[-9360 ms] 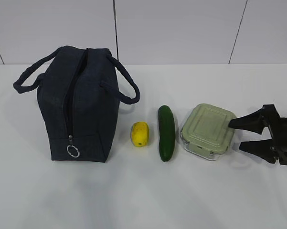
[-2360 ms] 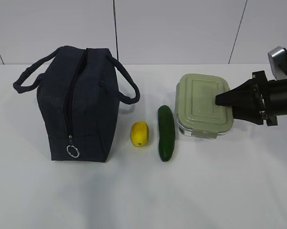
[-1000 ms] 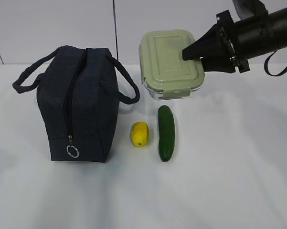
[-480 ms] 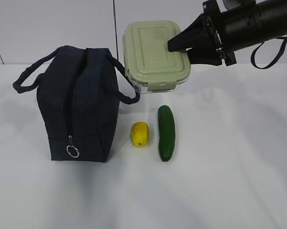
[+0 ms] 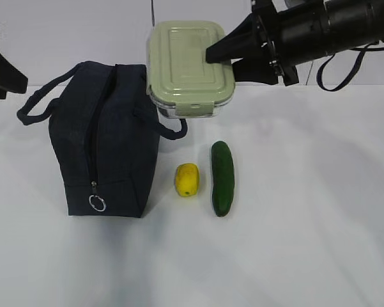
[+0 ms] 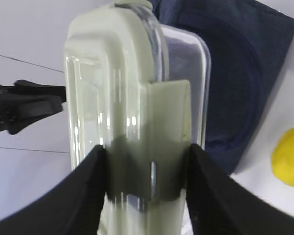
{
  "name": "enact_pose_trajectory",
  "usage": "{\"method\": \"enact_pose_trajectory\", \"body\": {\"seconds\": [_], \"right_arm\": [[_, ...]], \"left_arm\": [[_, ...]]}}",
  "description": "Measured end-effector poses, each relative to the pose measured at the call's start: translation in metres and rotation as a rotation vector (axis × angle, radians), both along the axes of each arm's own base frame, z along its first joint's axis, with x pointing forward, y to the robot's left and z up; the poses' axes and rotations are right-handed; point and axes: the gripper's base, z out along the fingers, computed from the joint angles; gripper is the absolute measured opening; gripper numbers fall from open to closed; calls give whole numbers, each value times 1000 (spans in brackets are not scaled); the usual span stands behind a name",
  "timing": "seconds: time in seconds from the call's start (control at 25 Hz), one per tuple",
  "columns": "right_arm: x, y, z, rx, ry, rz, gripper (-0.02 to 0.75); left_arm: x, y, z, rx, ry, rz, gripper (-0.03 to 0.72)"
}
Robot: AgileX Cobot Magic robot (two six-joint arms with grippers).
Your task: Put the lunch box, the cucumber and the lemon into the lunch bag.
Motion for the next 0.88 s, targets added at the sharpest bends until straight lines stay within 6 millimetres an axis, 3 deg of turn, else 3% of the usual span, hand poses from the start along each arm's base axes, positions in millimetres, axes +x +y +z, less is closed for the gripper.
{"method": "enact_pose_trajectory", "body": {"seconds": [0.52,0.88], "right_arm": [[19,20,-11,101,38,-56,356],[27,24,-14,148,53,-82,356]], "left_arm": [[57,-7,-13,-39,39,-62,302],[74,-28,-27,-14,74,-137,303]]}}
